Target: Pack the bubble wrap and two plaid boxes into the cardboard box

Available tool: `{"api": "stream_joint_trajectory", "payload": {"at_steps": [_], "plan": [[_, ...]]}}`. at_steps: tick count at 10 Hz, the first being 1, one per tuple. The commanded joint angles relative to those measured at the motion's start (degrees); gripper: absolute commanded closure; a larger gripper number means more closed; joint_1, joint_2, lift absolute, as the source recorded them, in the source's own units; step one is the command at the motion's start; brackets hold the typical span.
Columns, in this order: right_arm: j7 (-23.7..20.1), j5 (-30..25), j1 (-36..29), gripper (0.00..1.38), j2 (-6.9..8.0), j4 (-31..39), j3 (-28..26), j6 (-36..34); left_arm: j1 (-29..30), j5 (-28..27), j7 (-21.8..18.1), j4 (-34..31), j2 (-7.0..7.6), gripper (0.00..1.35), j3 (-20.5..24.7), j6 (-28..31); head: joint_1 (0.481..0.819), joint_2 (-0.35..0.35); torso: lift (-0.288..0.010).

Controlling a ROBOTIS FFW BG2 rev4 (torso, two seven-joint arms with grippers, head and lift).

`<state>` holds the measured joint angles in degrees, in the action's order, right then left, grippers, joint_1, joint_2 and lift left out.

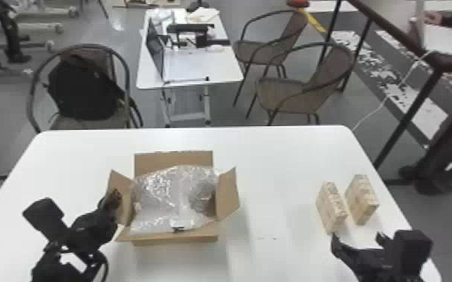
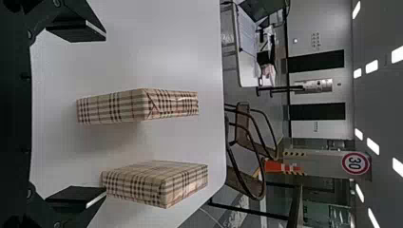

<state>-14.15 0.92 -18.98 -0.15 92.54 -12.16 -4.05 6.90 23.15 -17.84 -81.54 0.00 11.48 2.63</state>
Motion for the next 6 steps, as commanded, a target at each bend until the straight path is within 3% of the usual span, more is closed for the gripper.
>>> {"api": "stream_joint_trajectory", "payload": {"at_steps": [1, 6], "plan": [[0.00, -1.71, 3.33, 0.15, -0.20, -2.89, 0.56, -0.78, -0.04, 0.06, 0.00, -0.03, -0.15, 1.21, -0.23, 0.09, 0.695, -0.027, -0.014], [0.00, -3.56, 11.77, 0.15, -1.79, -13.35, 2.58, -2.10, -0.57, 0.58, -0.09, -0.03, -0.15, 1.21, -0.41, -0.08, 0.695, -0.016, -0.014]]}}
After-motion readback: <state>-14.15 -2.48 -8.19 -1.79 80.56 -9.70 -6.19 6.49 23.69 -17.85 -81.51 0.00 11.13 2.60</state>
